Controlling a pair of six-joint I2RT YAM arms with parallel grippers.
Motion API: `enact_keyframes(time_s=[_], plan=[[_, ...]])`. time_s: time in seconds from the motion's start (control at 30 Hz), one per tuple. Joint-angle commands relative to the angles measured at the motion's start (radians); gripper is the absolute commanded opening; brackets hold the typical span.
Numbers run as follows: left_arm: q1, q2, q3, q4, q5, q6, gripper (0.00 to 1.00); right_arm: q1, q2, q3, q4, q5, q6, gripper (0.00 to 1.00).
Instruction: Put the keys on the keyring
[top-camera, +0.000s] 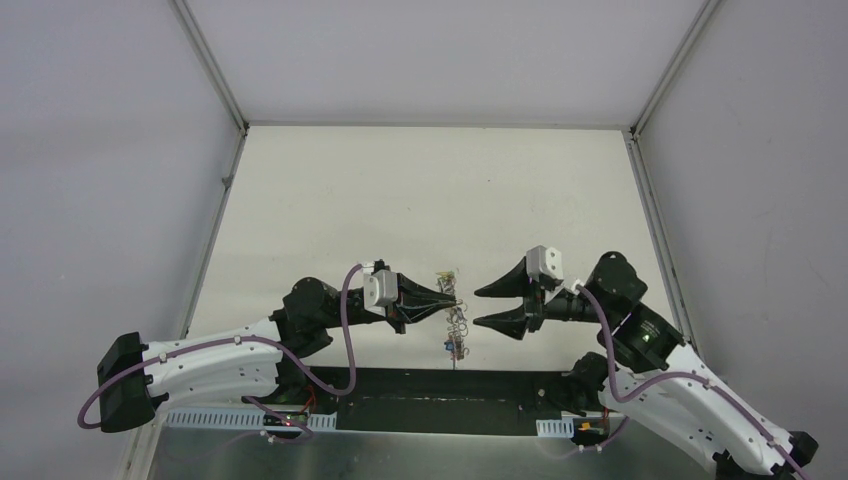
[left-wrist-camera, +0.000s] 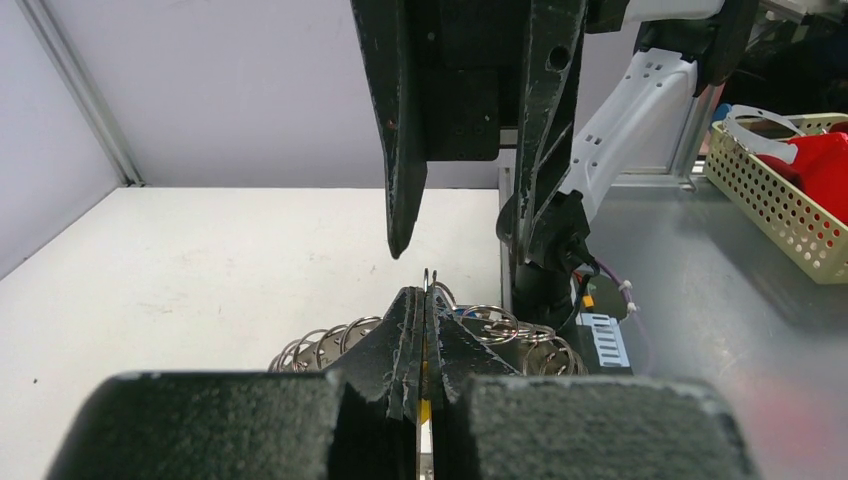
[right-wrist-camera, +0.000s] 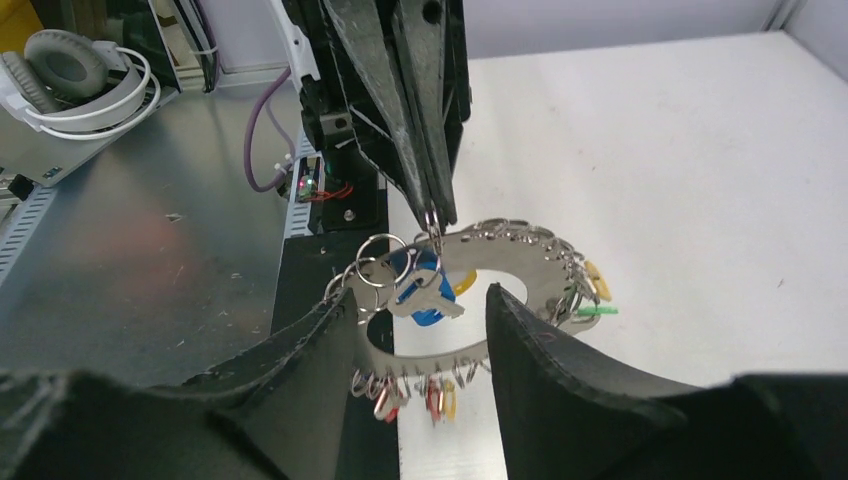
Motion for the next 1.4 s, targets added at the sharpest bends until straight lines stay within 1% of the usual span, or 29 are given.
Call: enact_keyframes(time_s=[0.0, 0.17, 0.33, 0.5, 0.73, 0.8, 0.83, 0.97, 1.23, 1.3, 1.37], plan=[[-0.005, -0.023, 0.02, 0.117, -0.004, -0.019, 0.0, -0.002, 0.0, 0.007, 0.082, -0.052, -0.034, 0.52], [-0.005, -0.018, 0.027, 0.117, 0.0, -0.019, 0.0, -0.002, 0.061, 0.035, 0.127, -0.09, -0.021, 0.47], [-0.006, -0.012, 0.024, 0.123, 0.003, -0.028, 0.0, -0.002, 0.102, 0.036, 0.171, -0.077, -0.003, 0.46], [-0.006, -0.014, 0.023, 0.122, 0.004, -0.03, 0.0, -0.002, 0.113, 0.027, 0.19, -0.043, 0.016, 0.44], [-0.005, -0.012, 0.02, 0.124, 0.003, -0.031, 0.0, -0.002, 0.114, 0.011, 0.272, -0.093, 0.048, 0.4], [-0.005, -0.012, 0.019, 0.126, 0.003, -0.032, 0.0, -0.002, 0.116, 0.009, 0.278, -0.099, 0.049, 0.37], [-0.005, -0.013, 0.019, 0.127, 0.001, -0.033, 0.0, -0.002, 0.118, 0.008, 0.279, -0.098, 0.049, 0.34], [-0.005, -0.013, 0.018, 0.132, 0.002, -0.035, 0.0, -0.002, 0.126, -0.001, 0.279, -0.099, 0.049, 0.29], [-0.006, -0.016, 0.019, 0.137, 0.005, -0.037, 0.0, -0.002, 0.127, -0.018, 0.262, -0.089, 0.038, 0.31], [-0.006, -0.014, 0.019, 0.137, 0.005, -0.037, 0.0, -0.002, 0.125, -0.018, 0.262, -0.085, 0.038, 0.21], [-0.006, -0.014, 0.019, 0.137, 0.006, -0.038, 0.0, -0.002, 0.122, -0.016, 0.262, -0.082, 0.037, 0.08]])
